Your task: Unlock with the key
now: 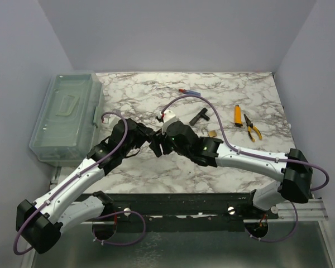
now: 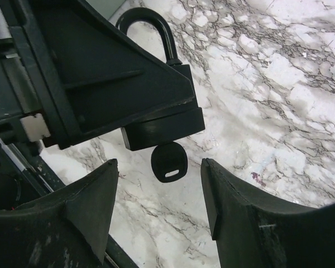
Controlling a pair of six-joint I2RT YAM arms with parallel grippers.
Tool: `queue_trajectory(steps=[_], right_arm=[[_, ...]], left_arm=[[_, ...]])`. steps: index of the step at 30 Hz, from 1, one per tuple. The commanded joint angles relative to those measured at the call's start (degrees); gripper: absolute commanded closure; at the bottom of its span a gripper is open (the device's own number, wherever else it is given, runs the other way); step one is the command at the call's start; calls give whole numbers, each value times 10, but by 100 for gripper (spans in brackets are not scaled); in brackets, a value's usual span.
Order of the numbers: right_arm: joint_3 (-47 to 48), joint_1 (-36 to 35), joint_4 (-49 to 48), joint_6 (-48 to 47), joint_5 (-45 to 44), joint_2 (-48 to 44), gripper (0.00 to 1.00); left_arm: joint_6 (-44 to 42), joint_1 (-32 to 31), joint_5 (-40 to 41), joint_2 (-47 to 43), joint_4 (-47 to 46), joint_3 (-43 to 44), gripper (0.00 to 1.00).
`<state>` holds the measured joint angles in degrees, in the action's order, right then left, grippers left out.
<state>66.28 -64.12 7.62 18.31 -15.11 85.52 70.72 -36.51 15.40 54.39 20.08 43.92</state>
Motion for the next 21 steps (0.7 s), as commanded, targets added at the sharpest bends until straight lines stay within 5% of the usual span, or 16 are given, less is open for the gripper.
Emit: queue_trajectory(steps=[1, 14, 21], right_arm=[[19, -2, 13, -6, 3, 20, 34], [20, -1, -21, -14, 8, 35, 37], [24, -1, -23, -18, 7, 42, 50]], left_arm=[[45, -1, 18, -26, -10, 15, 100], [46, -1, 5, -42, -10, 8, 100], [46, -1, 2, -41, -11, 5, 100]])
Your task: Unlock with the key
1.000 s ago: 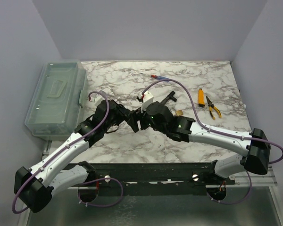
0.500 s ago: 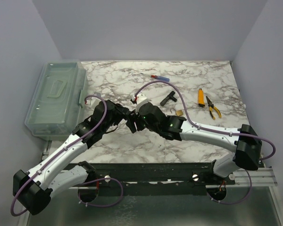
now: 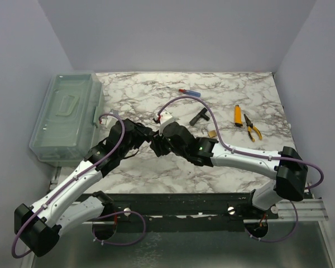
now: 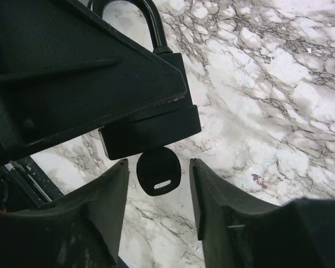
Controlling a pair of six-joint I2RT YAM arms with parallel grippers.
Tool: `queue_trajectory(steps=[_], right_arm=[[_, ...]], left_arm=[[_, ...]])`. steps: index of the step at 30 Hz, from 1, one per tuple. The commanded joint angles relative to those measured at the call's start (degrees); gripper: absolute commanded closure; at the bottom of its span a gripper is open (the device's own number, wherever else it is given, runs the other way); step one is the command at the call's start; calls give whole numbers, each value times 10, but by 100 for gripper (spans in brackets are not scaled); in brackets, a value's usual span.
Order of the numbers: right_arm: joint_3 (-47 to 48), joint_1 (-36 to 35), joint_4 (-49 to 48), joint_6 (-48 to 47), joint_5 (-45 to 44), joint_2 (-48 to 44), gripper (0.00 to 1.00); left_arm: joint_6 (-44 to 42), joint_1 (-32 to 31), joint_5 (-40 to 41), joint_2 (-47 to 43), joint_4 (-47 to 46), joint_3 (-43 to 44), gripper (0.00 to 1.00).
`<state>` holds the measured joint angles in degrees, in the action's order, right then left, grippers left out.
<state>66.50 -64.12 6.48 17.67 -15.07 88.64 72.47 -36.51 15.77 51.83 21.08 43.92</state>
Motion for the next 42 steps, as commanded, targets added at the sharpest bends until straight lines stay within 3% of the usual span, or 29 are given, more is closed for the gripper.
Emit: queue_trajectory(steps=[1, 6, 17, 31, 42], right_arm=[[21, -1, -13, -11, 6, 11, 53], [21, -1, -21, -12, 5, 12, 64], [-19, 0, -68, 9, 24, -14, 99], [-78, 3, -175, 38, 85, -54, 99], [-136, 54, -240, 78, 220, -119, 99]], left_arm=[[30, -1, -3, -16, -21, 3, 100], [30, -1, -8, -13, -21, 2, 100], [14, -1, -23, -23, -37, -7, 100], [-42, -1, -106, -110, -151, -74, 100], [-91, -1, -182, -193, -208, -123, 100]])
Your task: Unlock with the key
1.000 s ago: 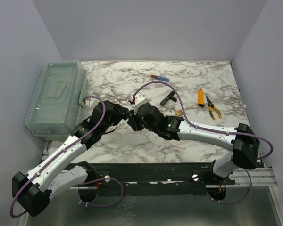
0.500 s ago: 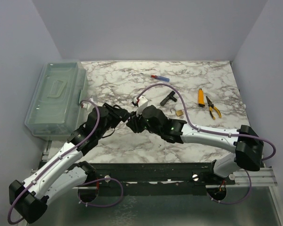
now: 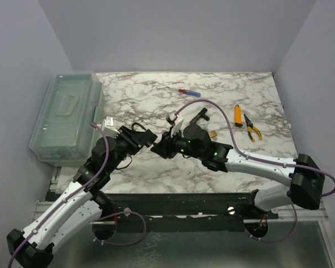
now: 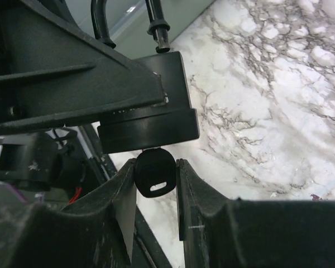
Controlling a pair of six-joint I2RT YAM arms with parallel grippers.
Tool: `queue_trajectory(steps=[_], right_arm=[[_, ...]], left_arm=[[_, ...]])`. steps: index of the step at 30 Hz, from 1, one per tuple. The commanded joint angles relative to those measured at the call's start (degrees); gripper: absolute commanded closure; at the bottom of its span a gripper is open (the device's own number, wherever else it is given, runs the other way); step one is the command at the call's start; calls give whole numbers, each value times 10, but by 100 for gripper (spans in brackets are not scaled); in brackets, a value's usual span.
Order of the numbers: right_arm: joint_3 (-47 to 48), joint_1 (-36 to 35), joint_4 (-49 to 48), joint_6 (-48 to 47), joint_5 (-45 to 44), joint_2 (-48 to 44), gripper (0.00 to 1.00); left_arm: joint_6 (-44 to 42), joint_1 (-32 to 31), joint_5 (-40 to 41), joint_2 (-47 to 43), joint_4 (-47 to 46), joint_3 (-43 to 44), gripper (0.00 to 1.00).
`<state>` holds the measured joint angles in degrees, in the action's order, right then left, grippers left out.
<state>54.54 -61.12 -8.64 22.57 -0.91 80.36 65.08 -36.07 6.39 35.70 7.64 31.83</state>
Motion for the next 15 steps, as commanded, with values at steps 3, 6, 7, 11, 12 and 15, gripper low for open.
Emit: queue_trajectory(steps=[3, 6, 7, 11, 12, 15], right_arm=[[-32, 42, -115, 45, 127, -56, 99], [-40, 50, -132, 57, 155, -66, 99], [-40, 51, -134, 59, 158, -66, 99], [-41, 53, -146, 66, 177, -66, 99], [-42, 53, -149, 69, 183, -67, 99], [-48, 54, -164, 76, 200, -73, 99]], left_arm=[[-30, -6, -111, -44, -100, -8, 100], [-34, -6, -128, -48, -117, -11, 100], [-35, -6, -131, -48, -121, -12, 100], [-39, -6, -146, -47, -138, -12, 100], [-41, -6, -150, -47, -141, -11, 100], [-49, -6, -158, -48, -146, -5, 100]])
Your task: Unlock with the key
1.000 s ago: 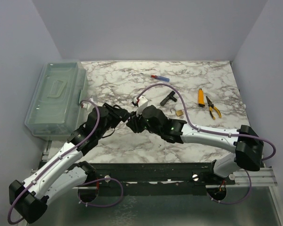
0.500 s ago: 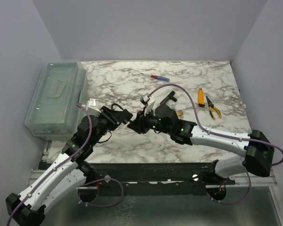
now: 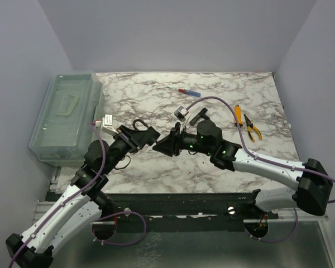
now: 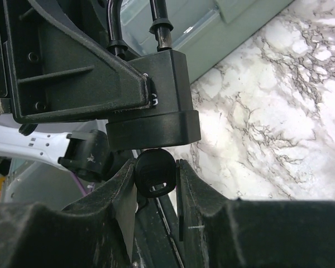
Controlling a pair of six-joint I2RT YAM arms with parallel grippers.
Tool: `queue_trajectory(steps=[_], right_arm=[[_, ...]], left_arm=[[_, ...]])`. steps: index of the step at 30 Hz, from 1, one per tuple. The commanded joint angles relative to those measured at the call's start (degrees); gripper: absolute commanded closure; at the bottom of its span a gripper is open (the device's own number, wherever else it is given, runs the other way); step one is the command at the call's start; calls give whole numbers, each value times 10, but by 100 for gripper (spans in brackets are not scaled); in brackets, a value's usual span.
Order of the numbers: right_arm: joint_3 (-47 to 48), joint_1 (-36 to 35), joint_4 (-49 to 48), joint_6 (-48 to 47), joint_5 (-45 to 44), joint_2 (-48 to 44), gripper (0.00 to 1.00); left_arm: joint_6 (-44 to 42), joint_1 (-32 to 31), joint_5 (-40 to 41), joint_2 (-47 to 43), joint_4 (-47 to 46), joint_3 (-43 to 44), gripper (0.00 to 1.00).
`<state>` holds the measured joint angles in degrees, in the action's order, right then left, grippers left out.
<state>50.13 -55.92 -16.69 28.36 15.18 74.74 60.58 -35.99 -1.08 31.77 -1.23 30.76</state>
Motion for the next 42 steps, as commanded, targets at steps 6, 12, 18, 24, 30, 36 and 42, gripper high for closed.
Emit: queue_trajectory(steps=[6, 12, 18, 24, 30, 36, 42], right_arm=[[-19, 17, -135, 43, 128, -21, 99], [-31, 26, -222, 86, 225, -14, 99], [-10, 28, -259, 118, 305, 6, 100], [-3, 28, -272, 140, 329, 8, 99], [2, 28, -168, 98, 283, -21, 39], [-31, 28, -87, 50, 217, -92, 15], [-31, 29, -59, 35, 181, -107, 14]], left_arm=[[-21, -7, -114, -19, -89, 5, 100], [-40, -7, -177, -27, -147, -7, 100], [-59, -7, -228, -25, -203, -16, 100], [-62, -7, -213, -27, -205, -14, 100], [-65, -7, -155, -37, -159, -5, 100], [-72, -6, -111, -57, -118, 1, 100], [-66, -7, -120, -51, -123, 3, 100]])
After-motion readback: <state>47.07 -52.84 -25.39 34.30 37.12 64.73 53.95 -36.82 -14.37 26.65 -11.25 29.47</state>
